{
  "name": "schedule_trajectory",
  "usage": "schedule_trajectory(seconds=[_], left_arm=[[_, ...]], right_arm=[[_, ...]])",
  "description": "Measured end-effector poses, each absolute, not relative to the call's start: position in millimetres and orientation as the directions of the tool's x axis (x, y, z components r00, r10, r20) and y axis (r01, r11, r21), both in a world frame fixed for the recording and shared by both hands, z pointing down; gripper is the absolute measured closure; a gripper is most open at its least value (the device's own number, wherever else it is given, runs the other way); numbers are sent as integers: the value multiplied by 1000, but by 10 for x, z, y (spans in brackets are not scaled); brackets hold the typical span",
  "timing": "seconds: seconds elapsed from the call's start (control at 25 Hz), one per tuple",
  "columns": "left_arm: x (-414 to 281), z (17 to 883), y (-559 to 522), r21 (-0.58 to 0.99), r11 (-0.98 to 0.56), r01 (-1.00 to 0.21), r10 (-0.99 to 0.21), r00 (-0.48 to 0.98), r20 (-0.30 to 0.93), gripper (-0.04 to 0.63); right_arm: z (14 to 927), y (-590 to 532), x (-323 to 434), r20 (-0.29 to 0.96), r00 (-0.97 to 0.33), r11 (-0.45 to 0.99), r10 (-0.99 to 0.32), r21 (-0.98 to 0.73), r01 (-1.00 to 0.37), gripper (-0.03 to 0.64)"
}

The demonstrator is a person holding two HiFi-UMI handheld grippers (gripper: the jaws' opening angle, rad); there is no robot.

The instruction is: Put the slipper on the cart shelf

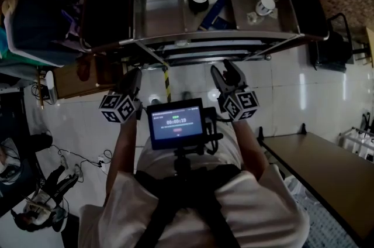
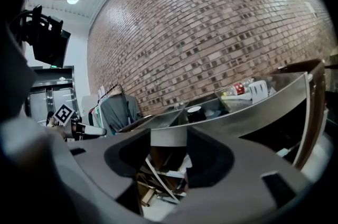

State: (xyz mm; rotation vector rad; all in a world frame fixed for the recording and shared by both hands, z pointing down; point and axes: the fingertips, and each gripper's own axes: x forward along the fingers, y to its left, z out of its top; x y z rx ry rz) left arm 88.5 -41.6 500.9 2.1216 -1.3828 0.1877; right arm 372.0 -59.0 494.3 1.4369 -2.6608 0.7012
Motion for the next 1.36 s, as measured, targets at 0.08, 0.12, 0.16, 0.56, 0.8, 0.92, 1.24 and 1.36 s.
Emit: schedule_trajectory(seconds=[0.08, 0.12, 0.16, 0.56, 0.8, 0.92, 1.24, 1.36], left_arm=[[904, 4997, -432, 399, -285, -872, -789, 449, 420, 595], [914, 4990, -439, 398, -286, -872, -789, 450, 419, 595], [923, 4981, -445, 397, -287, -872, -790, 450, 417, 595], [905, 5015, -395, 400, -269, -876, -791, 437, 428, 595], [889, 5073, -363, 406, -259, -876, -783, 437, 443, 595], [917, 5117, -363, 416, -260, -871, -773, 446, 450, 595], [1008, 5229, -278, 441, -280, -853, -740, 485, 467, 595], [989, 5256, -257, 447, -285, -848, -732, 494, 470, 595]], right_arm=[[4932, -618, 3707, 236, -576, 476, -783, -369, -798, 387], [4925, -632, 3699, 233, -579, 480, -781, -369, -796, 387], [4917, -645, 3689, 230, -583, 485, -779, -369, -793, 387], [4905, -713, 3663, 230, -560, 492, -796, -293, -820, 388], [4949, -679, 3638, 230, -562, 491, -795, -301, -818, 388], [4990, -668, 3635, 235, -560, 486, -794, -307, -818, 388], [5095, -607, 3573, 253, -559, 479, -790, -314, -820, 388], [5119, -603, 3515, 255, -558, 478, -790, -313, -821, 388]])
